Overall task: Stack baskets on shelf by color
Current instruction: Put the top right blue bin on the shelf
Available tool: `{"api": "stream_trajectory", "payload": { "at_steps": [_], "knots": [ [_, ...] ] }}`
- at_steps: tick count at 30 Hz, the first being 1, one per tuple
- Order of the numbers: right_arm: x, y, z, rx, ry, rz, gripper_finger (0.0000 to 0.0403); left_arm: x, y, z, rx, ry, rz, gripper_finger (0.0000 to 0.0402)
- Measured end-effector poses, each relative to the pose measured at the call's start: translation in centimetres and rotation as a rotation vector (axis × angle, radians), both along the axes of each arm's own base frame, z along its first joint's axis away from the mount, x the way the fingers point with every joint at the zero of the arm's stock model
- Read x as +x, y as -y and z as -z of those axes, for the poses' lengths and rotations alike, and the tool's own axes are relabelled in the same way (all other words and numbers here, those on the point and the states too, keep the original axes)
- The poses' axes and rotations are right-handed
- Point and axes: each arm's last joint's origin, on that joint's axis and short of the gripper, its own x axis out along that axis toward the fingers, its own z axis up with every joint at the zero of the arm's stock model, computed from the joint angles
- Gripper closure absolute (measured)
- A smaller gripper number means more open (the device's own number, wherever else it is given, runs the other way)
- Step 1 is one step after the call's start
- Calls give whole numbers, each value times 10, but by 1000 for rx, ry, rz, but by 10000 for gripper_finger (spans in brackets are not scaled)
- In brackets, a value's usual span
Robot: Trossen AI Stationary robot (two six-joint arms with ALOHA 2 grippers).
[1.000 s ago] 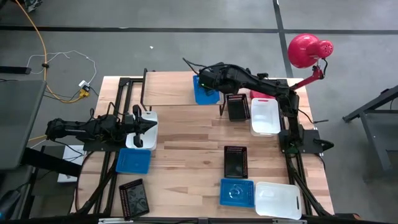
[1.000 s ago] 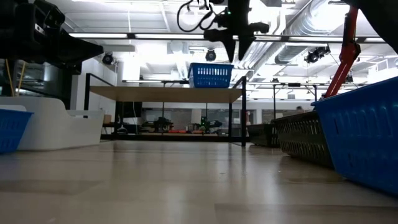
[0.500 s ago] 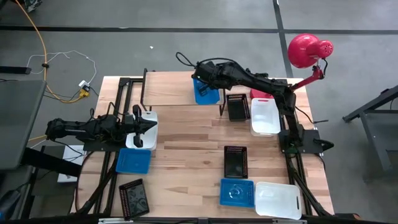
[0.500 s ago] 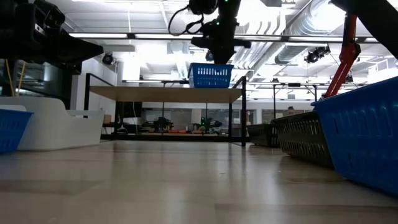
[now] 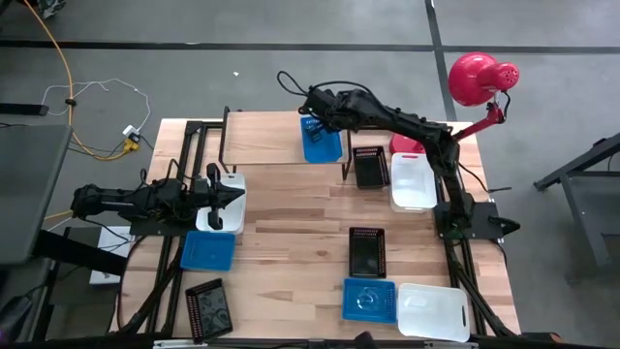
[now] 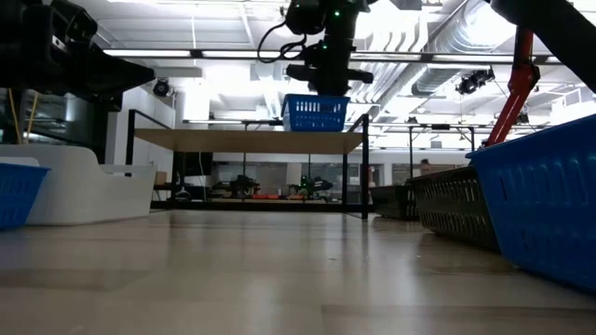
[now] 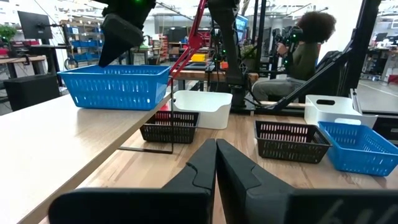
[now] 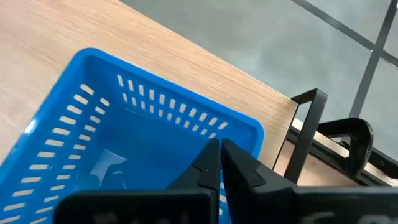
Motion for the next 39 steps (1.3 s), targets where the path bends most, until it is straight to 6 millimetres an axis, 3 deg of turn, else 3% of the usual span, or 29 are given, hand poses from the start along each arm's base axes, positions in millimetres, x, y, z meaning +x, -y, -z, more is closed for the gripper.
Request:
{"api": "stream_trajectory", "payload": {
  "at_steps": [28, 34, 39],
  "knots": [
    [-16, 14, -1, -83, -162, 1, 403, 0, 0, 0, 0, 0, 0, 401],
    [-19, 6, -17, -119, -156, -83, 403, 0, 0, 0, 1, -1, 0, 401],
    [-16, -15, -23, -39, -129, -211, 403, 0, 0, 0, 0, 0, 0, 401]
  ]
}}
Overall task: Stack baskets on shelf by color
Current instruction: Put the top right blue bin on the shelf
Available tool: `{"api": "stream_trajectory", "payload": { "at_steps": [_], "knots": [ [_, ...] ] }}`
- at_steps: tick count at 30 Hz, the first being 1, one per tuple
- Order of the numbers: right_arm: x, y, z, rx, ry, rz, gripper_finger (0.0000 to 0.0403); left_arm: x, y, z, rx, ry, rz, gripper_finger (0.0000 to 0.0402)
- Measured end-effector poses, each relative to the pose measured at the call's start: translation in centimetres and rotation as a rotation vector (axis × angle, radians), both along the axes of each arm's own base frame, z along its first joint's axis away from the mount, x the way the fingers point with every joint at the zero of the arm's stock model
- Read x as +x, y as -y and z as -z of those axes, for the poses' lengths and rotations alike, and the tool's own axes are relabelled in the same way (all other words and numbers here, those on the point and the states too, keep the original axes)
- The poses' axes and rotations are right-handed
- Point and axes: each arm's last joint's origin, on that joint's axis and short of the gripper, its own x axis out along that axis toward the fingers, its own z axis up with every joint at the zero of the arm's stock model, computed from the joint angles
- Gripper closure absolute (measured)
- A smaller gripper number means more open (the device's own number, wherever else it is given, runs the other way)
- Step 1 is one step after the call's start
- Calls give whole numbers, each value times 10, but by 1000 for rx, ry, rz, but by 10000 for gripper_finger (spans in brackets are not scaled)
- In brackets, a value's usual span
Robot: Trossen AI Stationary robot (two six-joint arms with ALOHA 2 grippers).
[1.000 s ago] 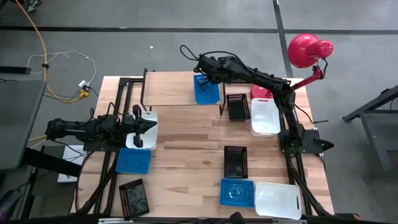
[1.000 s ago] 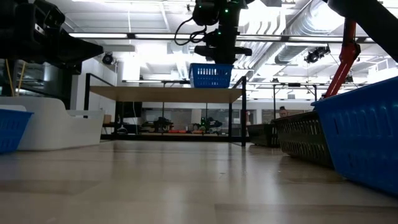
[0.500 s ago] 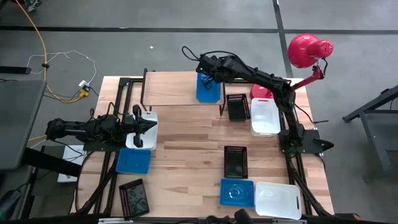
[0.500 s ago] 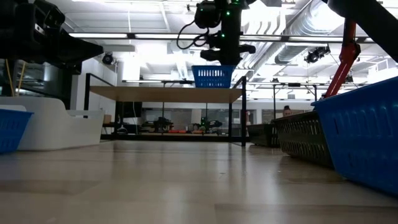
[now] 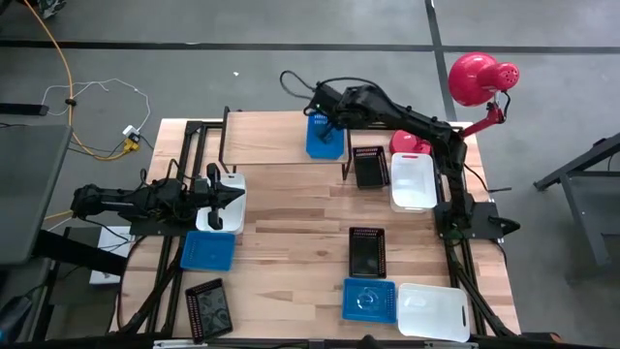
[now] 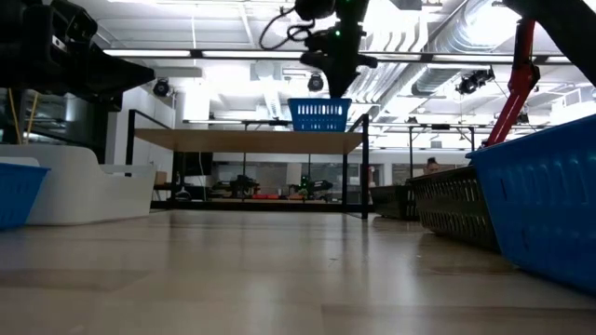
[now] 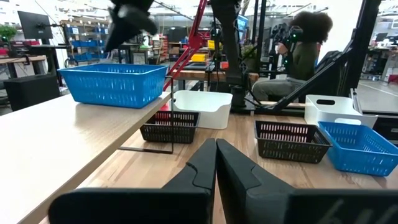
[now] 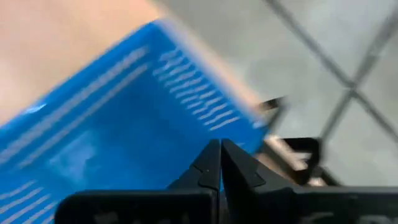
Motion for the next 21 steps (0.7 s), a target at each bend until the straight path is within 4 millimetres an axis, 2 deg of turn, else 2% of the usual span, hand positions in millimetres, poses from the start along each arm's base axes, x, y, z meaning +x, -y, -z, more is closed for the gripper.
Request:
{"api": "stream_trajectory", "payload": {
  "at_steps": [4, 10, 14, 21],
  "knots": [
    [3, -24, 3, 97, -41, -81, 403, 0, 0, 0, 0, 0, 0, 401],
    [4, -51, 6, 133, -121, -147, 403, 0, 0, 0, 1, -1, 0, 401],
    [3, -58, 7, 153, -144, -165, 403, 0, 0, 0, 1, 0, 0, 401],
    [3, -58, 7, 152, -149, -177, 403, 0, 0, 0, 0, 0, 0, 401]
  ]
}}
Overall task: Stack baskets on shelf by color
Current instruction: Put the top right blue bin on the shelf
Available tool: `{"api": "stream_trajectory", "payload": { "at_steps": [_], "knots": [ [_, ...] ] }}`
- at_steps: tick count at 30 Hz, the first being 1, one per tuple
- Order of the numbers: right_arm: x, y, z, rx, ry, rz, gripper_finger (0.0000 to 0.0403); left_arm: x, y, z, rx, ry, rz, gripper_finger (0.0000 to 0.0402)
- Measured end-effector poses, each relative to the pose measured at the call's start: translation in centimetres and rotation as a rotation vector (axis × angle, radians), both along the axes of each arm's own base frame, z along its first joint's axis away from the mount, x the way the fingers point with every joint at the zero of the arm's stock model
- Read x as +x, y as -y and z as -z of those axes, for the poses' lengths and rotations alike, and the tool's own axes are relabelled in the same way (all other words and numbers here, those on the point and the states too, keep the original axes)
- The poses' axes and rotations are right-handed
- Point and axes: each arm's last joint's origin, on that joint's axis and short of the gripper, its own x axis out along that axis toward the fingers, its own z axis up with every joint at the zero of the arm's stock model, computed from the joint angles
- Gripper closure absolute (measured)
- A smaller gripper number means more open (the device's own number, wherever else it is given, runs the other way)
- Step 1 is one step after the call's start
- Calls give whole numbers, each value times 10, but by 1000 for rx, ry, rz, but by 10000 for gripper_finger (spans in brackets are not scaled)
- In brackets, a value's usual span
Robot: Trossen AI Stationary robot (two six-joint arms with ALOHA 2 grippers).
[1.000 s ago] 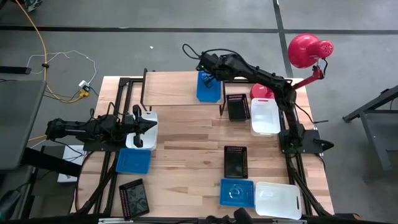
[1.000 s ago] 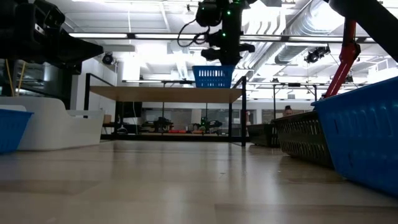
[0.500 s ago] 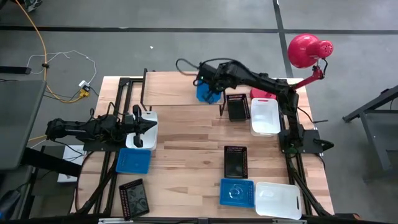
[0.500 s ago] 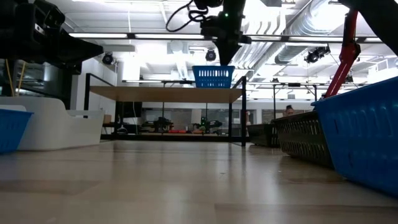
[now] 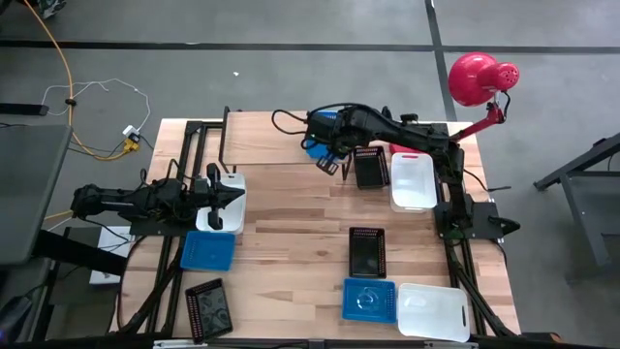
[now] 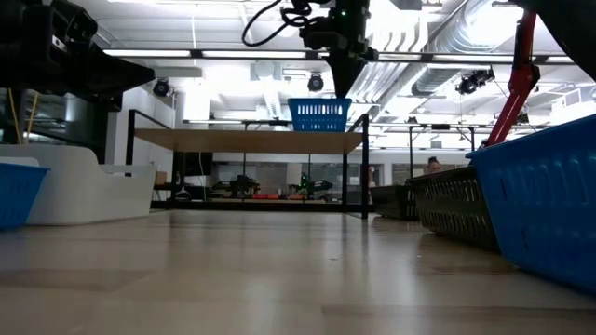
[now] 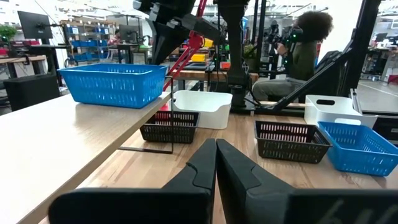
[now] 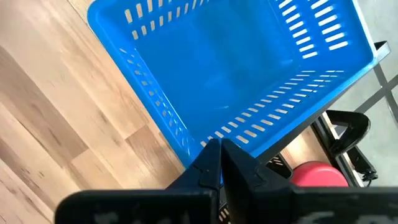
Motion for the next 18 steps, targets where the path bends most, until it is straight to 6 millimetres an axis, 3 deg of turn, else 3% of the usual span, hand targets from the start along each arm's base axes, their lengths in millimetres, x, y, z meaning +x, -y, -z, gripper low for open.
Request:
{"api": "stream_trajectory", "payload": {
  "at_steps": [18],
  "knots": [
    [-4, -2, 1, 42, -62, -77, 403, 0, 0, 0, 0, 0, 0, 401]
  ]
}}
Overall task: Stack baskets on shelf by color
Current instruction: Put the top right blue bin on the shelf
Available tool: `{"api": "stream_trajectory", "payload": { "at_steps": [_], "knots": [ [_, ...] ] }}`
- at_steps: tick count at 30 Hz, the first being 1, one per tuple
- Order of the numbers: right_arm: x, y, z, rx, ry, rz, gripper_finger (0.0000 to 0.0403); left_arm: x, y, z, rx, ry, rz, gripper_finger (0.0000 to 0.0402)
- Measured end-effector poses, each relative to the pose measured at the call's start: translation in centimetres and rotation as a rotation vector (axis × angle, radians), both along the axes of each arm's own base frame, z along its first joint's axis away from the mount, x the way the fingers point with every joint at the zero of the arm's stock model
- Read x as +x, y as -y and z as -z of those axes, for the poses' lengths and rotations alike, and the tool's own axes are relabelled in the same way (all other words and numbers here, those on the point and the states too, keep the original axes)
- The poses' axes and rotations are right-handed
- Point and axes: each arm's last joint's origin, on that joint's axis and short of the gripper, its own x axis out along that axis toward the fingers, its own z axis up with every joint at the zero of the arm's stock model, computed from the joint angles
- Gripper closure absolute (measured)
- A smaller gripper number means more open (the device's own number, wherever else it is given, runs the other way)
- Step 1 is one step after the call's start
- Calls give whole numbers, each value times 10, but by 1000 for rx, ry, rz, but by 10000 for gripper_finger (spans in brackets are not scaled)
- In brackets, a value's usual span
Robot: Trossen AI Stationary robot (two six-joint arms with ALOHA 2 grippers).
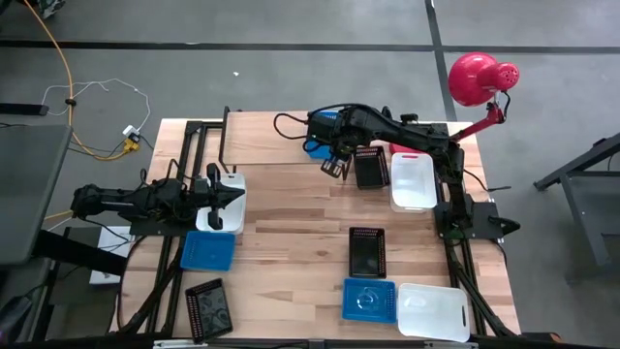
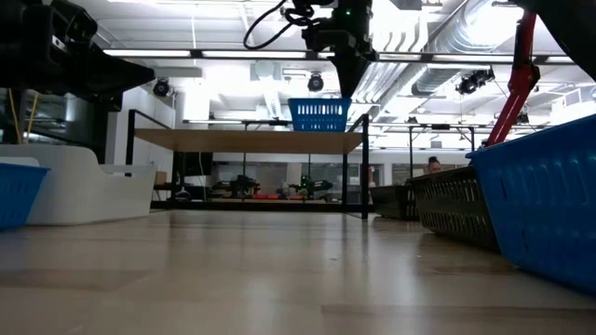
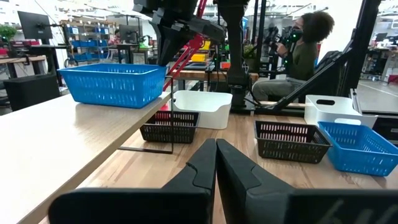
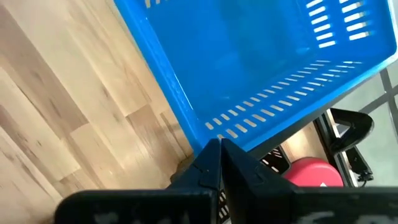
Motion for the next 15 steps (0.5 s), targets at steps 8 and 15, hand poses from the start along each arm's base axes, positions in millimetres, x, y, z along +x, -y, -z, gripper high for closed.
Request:
{"api": "stream_trajectory", "payload": {
  "at_steps": [8, 15],
  "knots": [
    [-2, 0, 0, -25, -31, -2, 403, 0, 0, 0, 0, 0, 0, 401],
    [-4, 0, -2, -44, -31, 7, 403, 0, 0, 0, 0, 0, 0, 401]
  ]
}}
